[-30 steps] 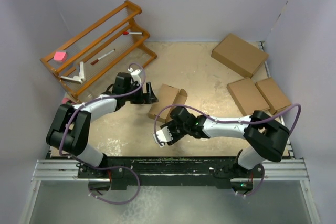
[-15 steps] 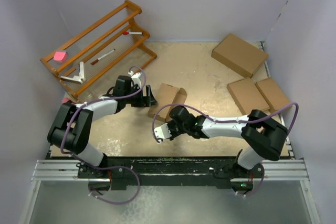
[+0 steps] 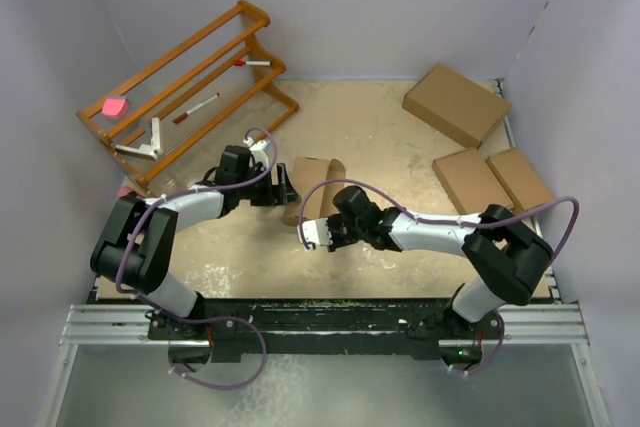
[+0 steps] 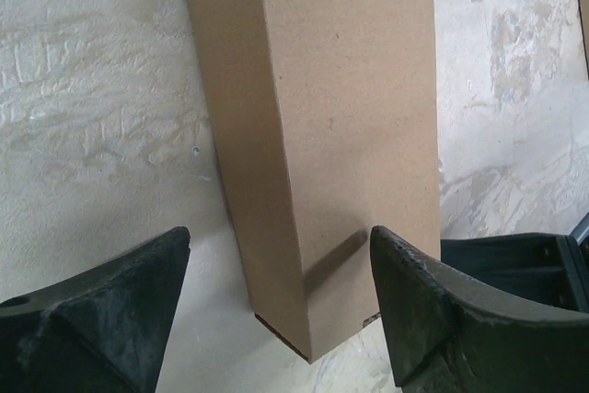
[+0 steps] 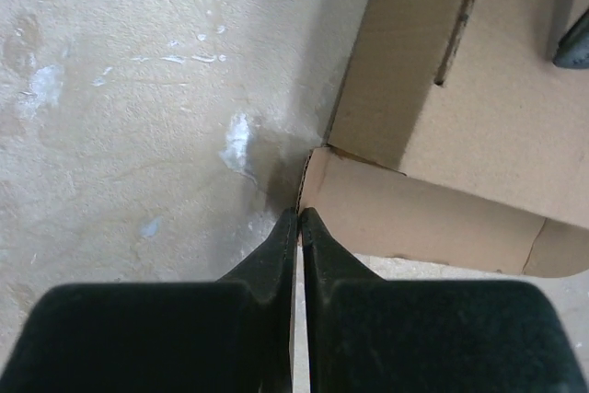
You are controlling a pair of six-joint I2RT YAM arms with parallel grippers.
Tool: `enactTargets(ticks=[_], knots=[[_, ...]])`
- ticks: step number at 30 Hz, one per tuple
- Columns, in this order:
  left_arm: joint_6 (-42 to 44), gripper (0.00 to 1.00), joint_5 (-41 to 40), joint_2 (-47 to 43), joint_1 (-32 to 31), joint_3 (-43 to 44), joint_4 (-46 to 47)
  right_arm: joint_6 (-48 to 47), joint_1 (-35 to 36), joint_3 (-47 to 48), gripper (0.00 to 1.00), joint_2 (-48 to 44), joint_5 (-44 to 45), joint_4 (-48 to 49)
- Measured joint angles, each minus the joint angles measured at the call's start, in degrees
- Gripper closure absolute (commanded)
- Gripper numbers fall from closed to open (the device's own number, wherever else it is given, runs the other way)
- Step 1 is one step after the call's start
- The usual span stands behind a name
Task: Fold the paper box
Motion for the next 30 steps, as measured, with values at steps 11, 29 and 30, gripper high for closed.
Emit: enactTargets(ticks=[11, 29, 30], knots=[[-2.3, 0.22, 0.2, 0.0, 0.0, -0.5, 0.9, 3.3, -2.9, 3.8, 1.00, 0.4, -4.2, -6.0], [-3.0, 0.25, 0.4, 0.2, 0.0, -1.2, 1.2, 10.3, -5.6, 10.9, 1.00, 5.0, -8.7, -14.3], [-3.0, 0.25, 0.4, 0.2, 0.0, -1.2, 1.2, 10.7, -5.8, 11.1, 1.00, 5.1, -8.8, -14.5]])
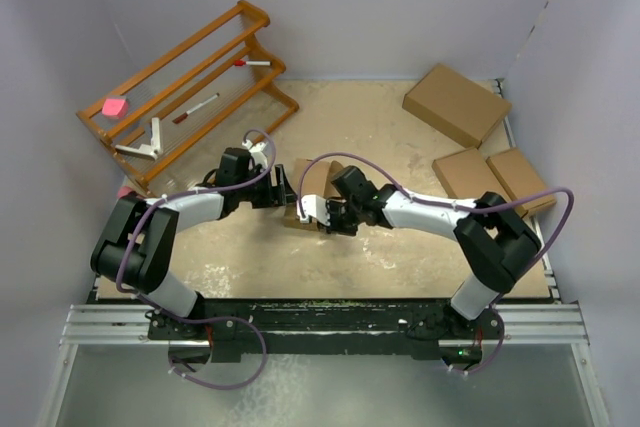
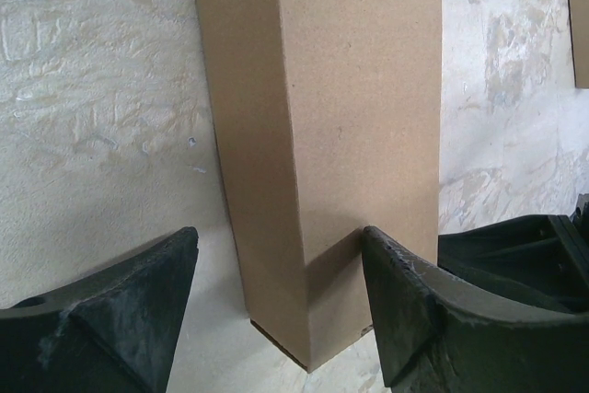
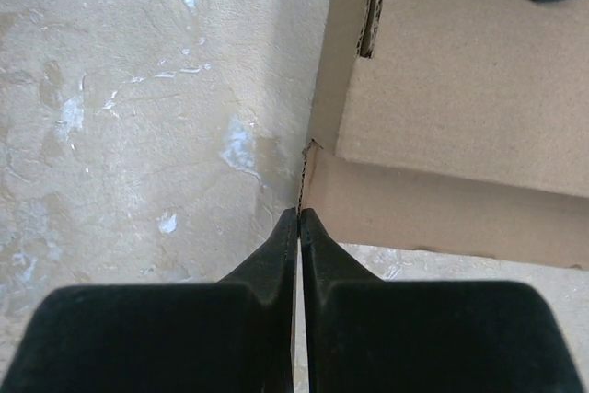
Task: Fold the paper box
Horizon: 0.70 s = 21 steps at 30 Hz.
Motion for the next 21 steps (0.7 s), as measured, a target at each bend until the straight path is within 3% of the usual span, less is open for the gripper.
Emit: enactTargets(ticks=[21], knots=[[-0.5, 0.27, 0.1, 0.6, -0.4, 0.0, 0.2, 5.8, -0.8, 2.5, 1.00, 1.6, -1.0, -1.7]])
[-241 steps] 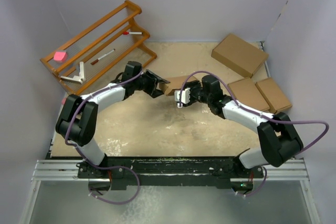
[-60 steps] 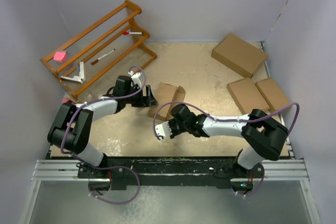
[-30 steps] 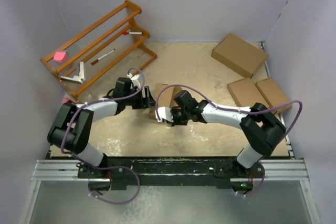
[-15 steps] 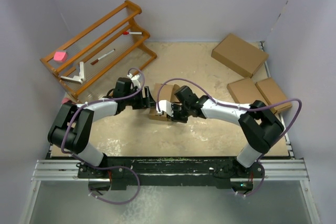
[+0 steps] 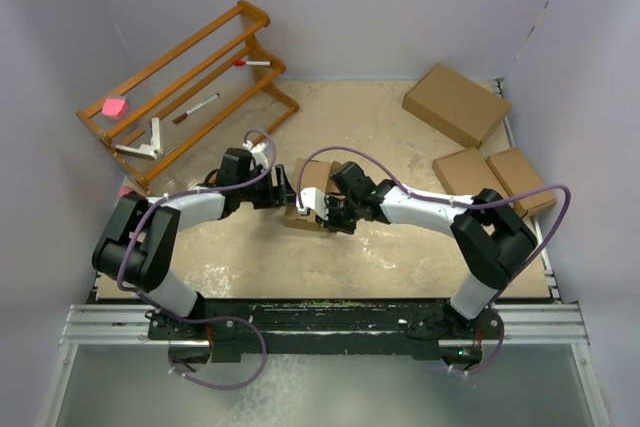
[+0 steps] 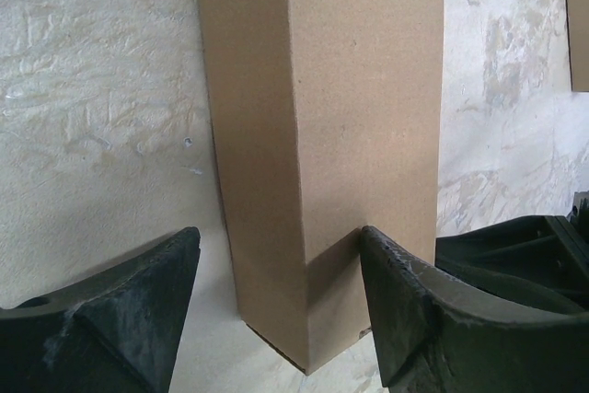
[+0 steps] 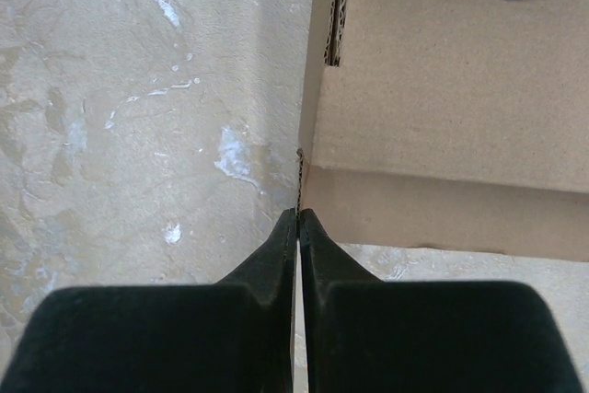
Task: Fold the paper box
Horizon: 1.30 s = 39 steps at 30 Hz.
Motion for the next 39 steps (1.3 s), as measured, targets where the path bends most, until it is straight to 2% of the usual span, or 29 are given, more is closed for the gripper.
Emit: enactTargets(ticks=[19, 26, 27, 30, 33, 36, 39], knots=[[-0.6, 0.28, -1.5, 0.7, -1.3, 1.0, -0.2, 3.5, -1.0, 1.7, 1.00, 0.0, 0.3, -1.5], [-0.5, 0.27, -2.8, 1.4, -2.5, 3.0, -1.3, 4.5, -1.0, 6.0, 1.00, 1.3, -0.1, -3.4], [-0.4, 0.27, -3.0, 1.4, -2.6, 3.2, -1.6, 4.5, -1.0, 6.0, 0.96, 1.3, -0.2, -3.5], [0.2, 0.23, -3.6, 1.5, -2.7, 4.1, -3.2, 4.0, -1.3, 6.0, 0.76, 1.3, -0.6, -3.9], [1.8, 0.19, -3.9, 1.7, -2.6, 6.1, -6.3, 2.5, -2.7, 6.0, 0.63, 0.7, -3.1, -5.6], [3.4, 0.19, -4.2, 1.9, -2.3, 9.3, -9.8, 0.5, -6.7, 6.0, 0.57, -2.2, -6.6, -8.3], [4.7, 0.19, -4.9, 1.5, -1.6, 13.0, -12.5, -0.7, -12.9, 6.0, 0.57, -7.5, -10.4, -9.4]])
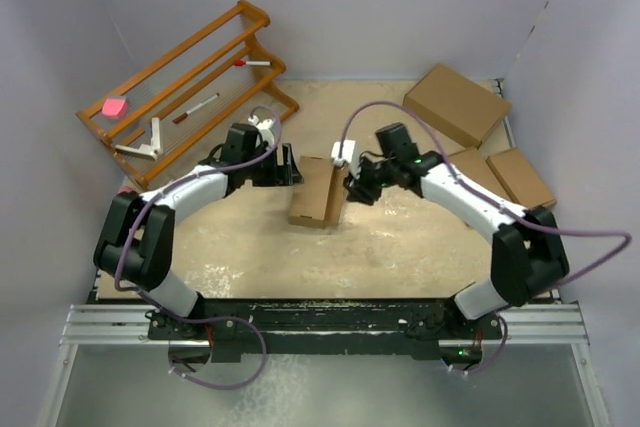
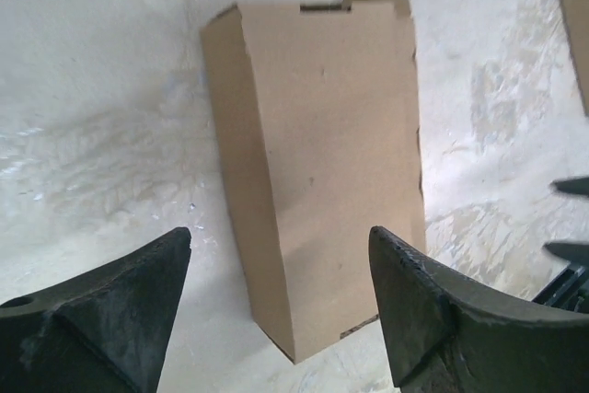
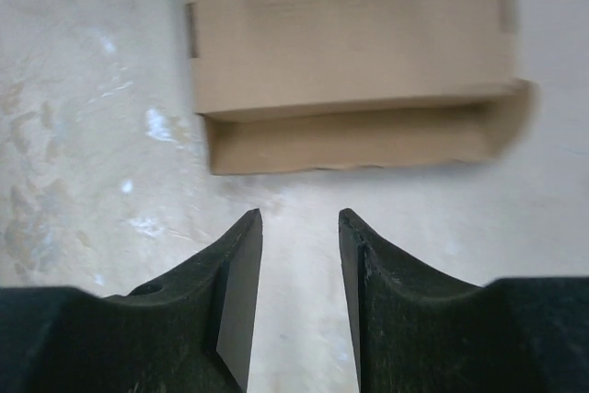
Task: Fold the paper box
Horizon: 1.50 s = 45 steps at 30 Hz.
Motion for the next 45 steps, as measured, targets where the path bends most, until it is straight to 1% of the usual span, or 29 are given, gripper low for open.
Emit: enactTargets(ticks=[2, 3, 4, 5, 6, 7, 8, 9, 10, 13, 15, 18, 20, 22, 26, 30, 36, 41, 45], knots=[[0.7, 0.21, -0.8, -1.6, 0.6, 1.6, -1.6, 1.5, -3.7, 0.0, 0.61, -2.8, -1.1, 1.6], [0.9, 0.22, -1.2, -3.0, 0.9, 1.9, -2.4, 3.0, -5.6, 0.2, 0.67, -3.5, -1.7, 2.9], [1.0, 0.28, -1.5, -4.5, 1.0, 1.9, -3.2, 5.2, -7.9, 0.8, 0.75, -3.6, -2.1, 4.5], [0.9, 0.38, -1.7, -6.5, 1.2, 1.8, -4.2, 6.6, -9.3, 1.6, 0.82, -2.9, -2.5, 5.6], [0.8, 0.49, -1.8, -8.4, 1.2, 1.7, -4.8, 8.5, -11.1, 3.1, 0.92, -1.5, -3.3, 6.5], [0.7, 0.64, -1.8, -10.2, 1.2, 1.1, -4.9, 9.8, -12.3, 5.1, 0.99, 0.5, -3.5, 7.4], [0.3, 0.70, -1.7, -12.8, 1.2, -0.3, -4.9, 10.6, -13.2, 7.8, 1.00, 3.0, -3.4, 7.3], [-0.7, 0.74, -1.5, -15.2, 1.2, -1.9, -5.0, 11.0, -14.1, 11.2, 1.00, 6.1, -3.1, 7.5], [-1.0, 0.75, -1.3, -17.5, 1.2, -3.9, -5.0, 11.2, -14.6, 14.3, 1.00, 9.1, -2.8, 7.4], [-4.3, 0.75, -0.1, -24.4, 0.8, -12.2, -5.0, 10.8, -14.8, 25.2, 1.00, 19.2, -2.6, 6.5], [-7.2, 0.75, 0.6, -27.3, 0.0, -17.4, -5.5, 9.9, -14.6, 31.5, 1.00, 24.9, -3.0, 4.9], [-11.2, 0.75, 1.5, -27.8, -2.8, -22.5, -5.7, 7.4, -14.0, 41.7, 1.00, 33.7, -3.6, 0.7], [-13.1, 0.75, 1.8, -26.9, -4.5, -24.3, -5.2, 5.6, -13.5, 46.7, 1.00, 38.3, -3.8, -2.2], [-14.6, 0.75, 2.2, -24.4, -5.7, -25.0, -3.7, 4.2, -12.7, 48.8, 1.00, 41.0, -3.8, -4.0], [-15.7, 0.74, 2.1, -16.8, -6.3, -24.6, 1.2, 2.0, -10.3, 49.2, 1.00, 43.5, -3.8, -7.4], [-15.6, 0.72, 0.9, -9.7, -6.3, -21.9, 2.9, -1.1, -8.5, 49.1, 1.00, 44.2, -4.9, -9.7], [-14.6, 0.70, -2.2, -4.5, -6.3, -16.0, 3.4, -7.2, -7.3, 47.3, 1.00, 43.5, -6.3, -12.2], [-12.7, 0.69, -3.4, -2.2, -5.4, -12.6, 0.4, -10.9, -8.9, 38.0, 1.00, 37.2, -5.4, -12.7], [-10.1, 0.62, -4.5, 0.5, -3.5, -7.9, -3.0, -11.9, -10.1, 29.0, 1.00, 30.4, -2.6, -12.2]])
